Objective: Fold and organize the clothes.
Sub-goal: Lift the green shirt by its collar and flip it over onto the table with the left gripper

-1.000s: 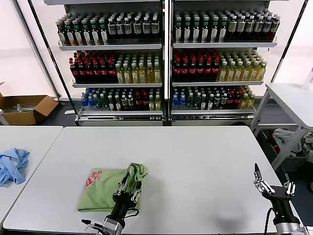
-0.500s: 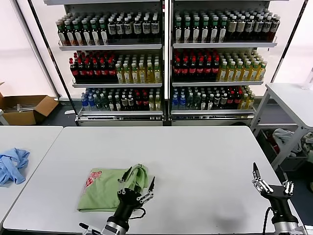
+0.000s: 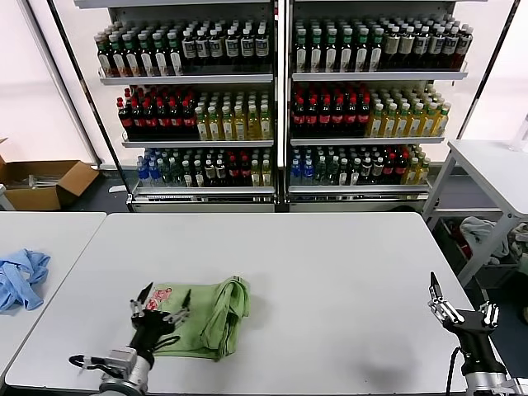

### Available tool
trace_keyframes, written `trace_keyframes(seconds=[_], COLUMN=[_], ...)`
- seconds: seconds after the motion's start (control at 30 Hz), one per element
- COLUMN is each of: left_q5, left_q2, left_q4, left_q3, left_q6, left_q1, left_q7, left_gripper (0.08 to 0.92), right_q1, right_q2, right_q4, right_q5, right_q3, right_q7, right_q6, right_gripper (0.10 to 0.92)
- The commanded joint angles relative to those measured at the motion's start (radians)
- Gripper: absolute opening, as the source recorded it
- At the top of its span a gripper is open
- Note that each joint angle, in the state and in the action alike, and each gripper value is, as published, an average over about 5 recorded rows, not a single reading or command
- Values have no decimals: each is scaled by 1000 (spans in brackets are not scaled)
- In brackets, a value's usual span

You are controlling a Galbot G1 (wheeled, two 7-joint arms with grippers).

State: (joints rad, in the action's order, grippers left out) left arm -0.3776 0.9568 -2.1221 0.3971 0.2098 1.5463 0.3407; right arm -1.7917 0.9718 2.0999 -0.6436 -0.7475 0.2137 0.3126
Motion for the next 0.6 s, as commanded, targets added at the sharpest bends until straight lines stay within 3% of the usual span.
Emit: trace_keyframes(seconds=[0.03, 0.6], left_q5=[-236, -314], left_q2=[-24, 2], left_q4=[173, 193], left_q3=[166, 110], left_q6=[73, 99], left_q1=[-17, -15], left_q7=[-13, -83], left_gripper=[823, 823], right_q1=[-1, -7], right_q2=[1, 0], right_q4=[6, 5], right_q5=[1, 1], right_q3=[-3, -4], right_q7=[1, 0], right_q6=[-4, -3], right_gripper=[823, 823])
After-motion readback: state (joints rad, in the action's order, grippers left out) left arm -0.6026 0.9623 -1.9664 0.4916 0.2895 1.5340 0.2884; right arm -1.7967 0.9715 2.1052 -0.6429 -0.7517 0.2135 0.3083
